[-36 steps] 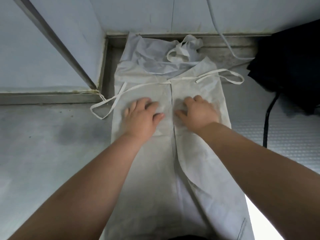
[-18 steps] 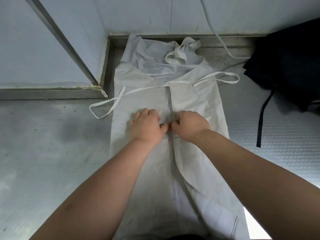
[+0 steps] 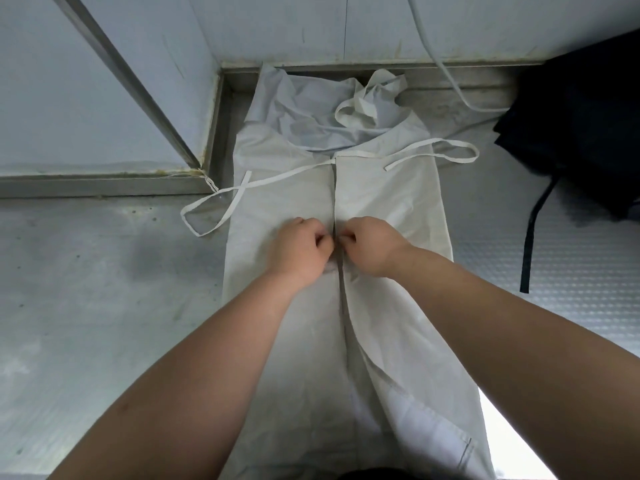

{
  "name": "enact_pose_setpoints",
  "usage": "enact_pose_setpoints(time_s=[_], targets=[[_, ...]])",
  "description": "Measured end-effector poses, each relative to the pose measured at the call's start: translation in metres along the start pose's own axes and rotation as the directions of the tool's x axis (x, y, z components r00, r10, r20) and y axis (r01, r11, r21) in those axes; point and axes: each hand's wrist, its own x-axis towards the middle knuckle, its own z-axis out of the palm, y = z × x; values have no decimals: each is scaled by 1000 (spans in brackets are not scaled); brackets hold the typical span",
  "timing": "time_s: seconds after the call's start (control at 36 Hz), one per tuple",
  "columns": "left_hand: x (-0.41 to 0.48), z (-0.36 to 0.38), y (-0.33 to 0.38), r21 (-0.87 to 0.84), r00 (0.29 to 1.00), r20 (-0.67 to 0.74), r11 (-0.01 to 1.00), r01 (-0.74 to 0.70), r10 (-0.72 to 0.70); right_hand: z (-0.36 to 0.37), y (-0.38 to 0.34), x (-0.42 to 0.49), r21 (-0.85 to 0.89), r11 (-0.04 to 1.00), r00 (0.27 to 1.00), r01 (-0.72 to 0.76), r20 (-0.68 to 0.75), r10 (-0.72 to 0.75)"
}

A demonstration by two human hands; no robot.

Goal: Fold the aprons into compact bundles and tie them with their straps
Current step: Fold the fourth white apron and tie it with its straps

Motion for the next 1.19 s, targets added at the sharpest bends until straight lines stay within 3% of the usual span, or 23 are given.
enact_pose_setpoints(time_s=[0.08,0.31,0.42,0.47,0.53,0.61,0.75,0.89,1.03,1.19], targets=[[-1,-1,-4,-124,1000,-11,992,-17,16,2,0,1,17,1000,1000,-5,6,4],[-8,2,-18,-164,985,-54,972,-171,164,4,9,-10,206,974,995,95,-44,-88],[-26,-6,-32,-173,970,-24,955,-242,242,8,13,-24,146,981,991,126,-59,-119],[-34,-9,-36,-109,966,-11,960,-259,259,11,14,-30,51,986,987,160,-41,-158],[-39,-9,-38,107,970,27,964,-243,242,13,17,-34,-91,989,991,121,-40,-125],[-43,-5,-41,408,977,197,900,-156,80,18,23,-38,-297,955,1000,-4,-4,3],[-33,3,-40,408,963,268,901,-146,35,15,35,-28,-342,940,998,-3,51,22],[4,-2,-29,395,961,272,905,-160,52,-8,51,-8,-297,954,999,36,-28,-46],[13,1,-27,331,973,185,923,-194,139,-14,51,-10,-322,946,969,-34,-244,-48],[-32,3,-32,244,946,-83,927,-286,313,7,46,-35,-148,988,979,-31,-202,0]])
